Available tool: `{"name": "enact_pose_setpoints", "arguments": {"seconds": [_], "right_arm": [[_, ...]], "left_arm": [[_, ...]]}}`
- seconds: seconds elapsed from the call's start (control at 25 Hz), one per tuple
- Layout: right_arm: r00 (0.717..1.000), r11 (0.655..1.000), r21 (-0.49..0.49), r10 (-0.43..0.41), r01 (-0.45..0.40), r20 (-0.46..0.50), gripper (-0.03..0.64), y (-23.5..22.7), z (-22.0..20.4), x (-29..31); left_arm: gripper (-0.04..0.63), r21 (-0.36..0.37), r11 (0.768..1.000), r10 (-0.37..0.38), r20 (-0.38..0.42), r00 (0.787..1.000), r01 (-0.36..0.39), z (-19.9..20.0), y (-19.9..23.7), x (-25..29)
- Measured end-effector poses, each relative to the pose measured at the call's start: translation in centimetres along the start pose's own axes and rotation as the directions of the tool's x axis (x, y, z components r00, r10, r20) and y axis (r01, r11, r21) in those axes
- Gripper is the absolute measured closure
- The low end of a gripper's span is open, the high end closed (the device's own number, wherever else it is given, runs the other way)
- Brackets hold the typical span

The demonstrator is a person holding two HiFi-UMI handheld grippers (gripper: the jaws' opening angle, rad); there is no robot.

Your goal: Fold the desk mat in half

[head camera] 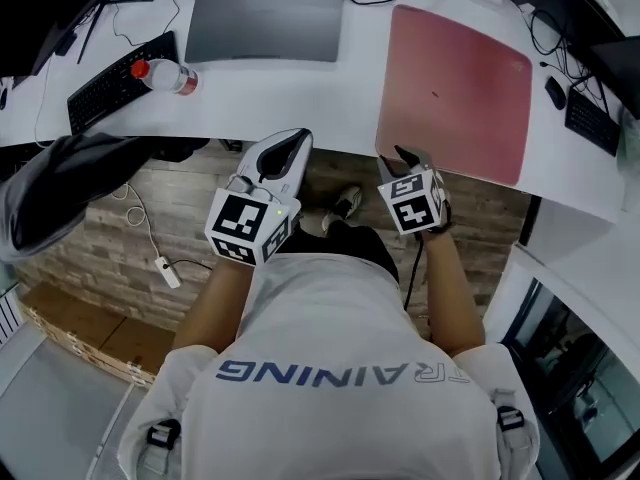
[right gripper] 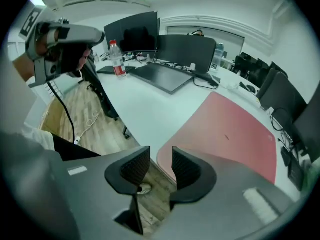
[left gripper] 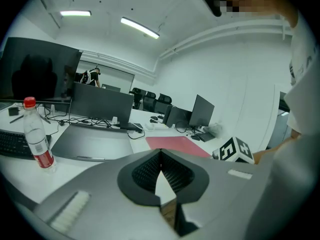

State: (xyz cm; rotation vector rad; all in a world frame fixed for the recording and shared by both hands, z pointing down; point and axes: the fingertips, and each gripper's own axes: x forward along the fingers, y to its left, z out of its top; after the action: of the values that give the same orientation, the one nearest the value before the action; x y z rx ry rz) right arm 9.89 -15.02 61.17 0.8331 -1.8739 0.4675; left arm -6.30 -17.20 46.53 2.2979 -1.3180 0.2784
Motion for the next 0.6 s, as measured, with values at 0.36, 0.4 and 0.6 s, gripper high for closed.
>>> {"name": "enact_pose_setpoints", "arguments": {"seconds": [0.36,0.4,0.6], "right_arm": [[0.989,0.995,-0.098,-0.018,0.003,-0.145,0.486,0.4,-1.8,4.6],[0.988,0.994,-0.111,-0.022,0.005,-0.154,0.486,0.5,-1.8,4.9],[0.972,0.978,-0.205,-0.072,0.025,-0.223,0.505,1.0,-2.6,6.1]], "left_arm": [[0.592,-0.044,0.998,0.036,-0.026,0.999,-0.038,-1.3,2.8,-0.5],[0.592,-0.049,0.998,0.039,-0.029,0.999,-0.041,-1.5,3.1,-0.5],[0.592,-0.067,0.997,0.044,-0.043,0.998,-0.047,-2.3,3.8,-0.7]]}}
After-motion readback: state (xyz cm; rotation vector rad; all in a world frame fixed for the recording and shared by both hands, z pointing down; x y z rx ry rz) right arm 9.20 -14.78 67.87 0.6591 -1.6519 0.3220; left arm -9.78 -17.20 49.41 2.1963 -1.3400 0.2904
